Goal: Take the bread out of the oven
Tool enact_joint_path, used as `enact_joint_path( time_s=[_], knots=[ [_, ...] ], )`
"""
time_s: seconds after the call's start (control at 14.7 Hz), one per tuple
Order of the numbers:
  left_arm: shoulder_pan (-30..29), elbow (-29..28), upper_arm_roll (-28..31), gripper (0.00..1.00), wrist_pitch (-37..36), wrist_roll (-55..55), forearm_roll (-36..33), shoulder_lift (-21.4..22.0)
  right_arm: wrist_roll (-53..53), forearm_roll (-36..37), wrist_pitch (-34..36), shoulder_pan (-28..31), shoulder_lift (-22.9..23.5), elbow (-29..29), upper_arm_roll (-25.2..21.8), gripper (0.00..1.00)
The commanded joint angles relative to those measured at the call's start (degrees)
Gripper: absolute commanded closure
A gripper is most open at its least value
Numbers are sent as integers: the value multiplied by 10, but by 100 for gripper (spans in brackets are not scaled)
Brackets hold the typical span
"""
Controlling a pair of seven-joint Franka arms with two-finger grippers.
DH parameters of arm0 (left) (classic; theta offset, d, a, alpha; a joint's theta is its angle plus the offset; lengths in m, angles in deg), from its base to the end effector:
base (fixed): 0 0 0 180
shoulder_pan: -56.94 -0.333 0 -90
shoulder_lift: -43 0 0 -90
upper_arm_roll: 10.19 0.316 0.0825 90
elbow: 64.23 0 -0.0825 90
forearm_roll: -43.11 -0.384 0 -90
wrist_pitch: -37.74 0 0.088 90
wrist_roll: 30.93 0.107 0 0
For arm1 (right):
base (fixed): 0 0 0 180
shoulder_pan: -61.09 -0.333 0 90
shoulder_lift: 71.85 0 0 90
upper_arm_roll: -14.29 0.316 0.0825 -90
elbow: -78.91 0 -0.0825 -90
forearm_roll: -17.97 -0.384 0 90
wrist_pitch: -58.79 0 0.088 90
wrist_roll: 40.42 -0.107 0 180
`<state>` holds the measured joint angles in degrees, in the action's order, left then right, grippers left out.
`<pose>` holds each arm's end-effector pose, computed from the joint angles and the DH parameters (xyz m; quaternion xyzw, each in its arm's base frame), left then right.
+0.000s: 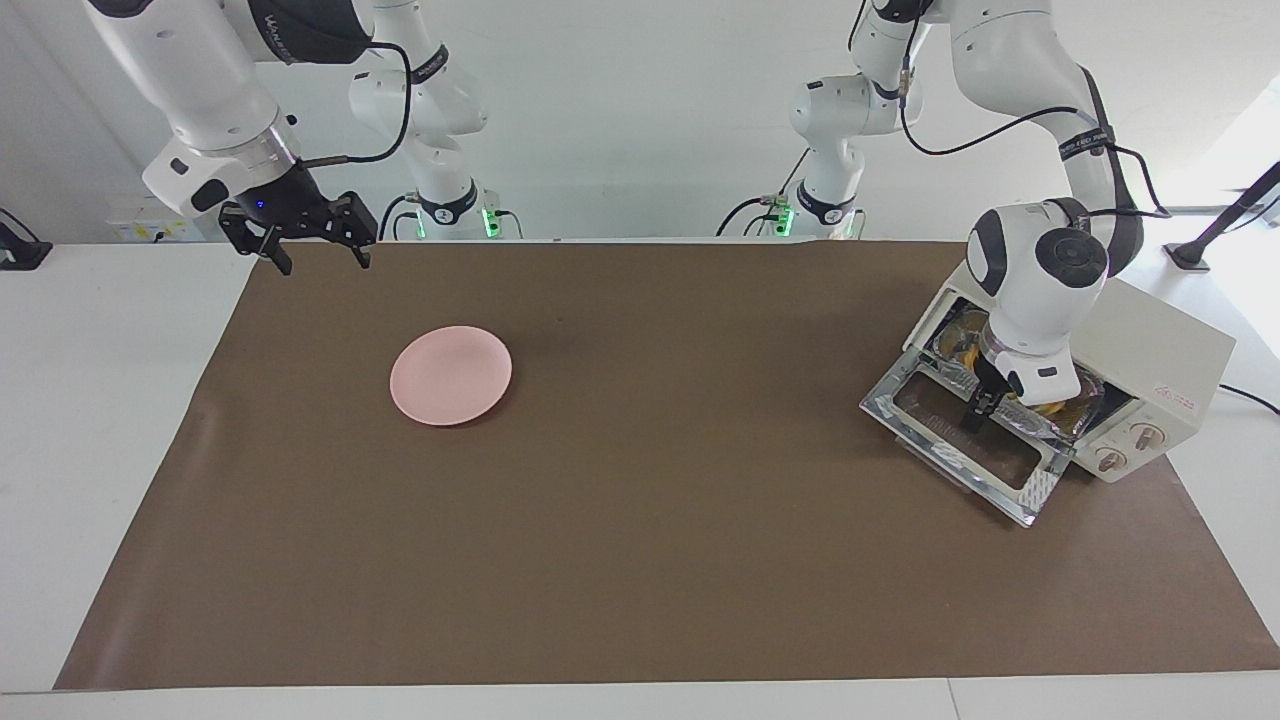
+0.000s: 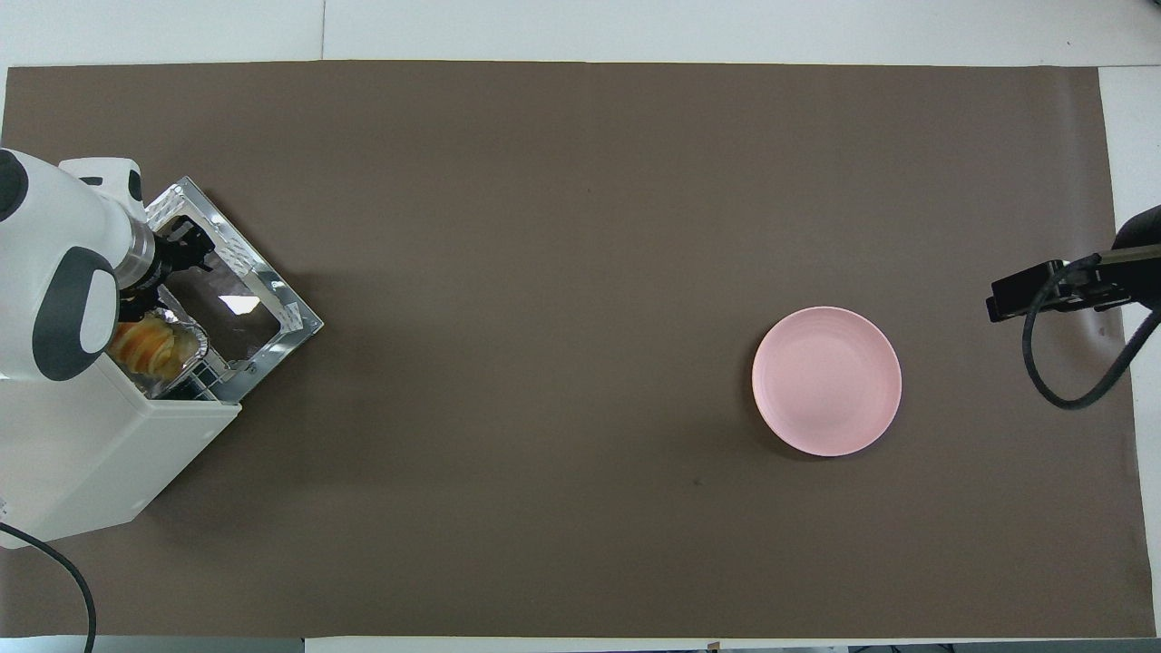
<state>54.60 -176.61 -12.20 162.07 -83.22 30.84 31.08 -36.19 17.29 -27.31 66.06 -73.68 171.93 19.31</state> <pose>0.5982 0.0124 0.3707 -0.9181 -0.3872 -0.0375 0.0759 0.5362 0.0026 0.6115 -0.9983 -0.0374 0.0443 0.0062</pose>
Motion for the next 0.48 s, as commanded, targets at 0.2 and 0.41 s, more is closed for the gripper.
enact_joint_path(
  time_s=[0.2, 0.41],
  knots=[
    [-7, -23, -5, 100, 31, 68, -36, 18, -5, 7, 5, 7, -11, 9, 6, 0],
    [14, 40, -7, 100, 11, 141, -37, -5, -5, 7, 5, 7, -11, 9, 6, 0]
  ],
)
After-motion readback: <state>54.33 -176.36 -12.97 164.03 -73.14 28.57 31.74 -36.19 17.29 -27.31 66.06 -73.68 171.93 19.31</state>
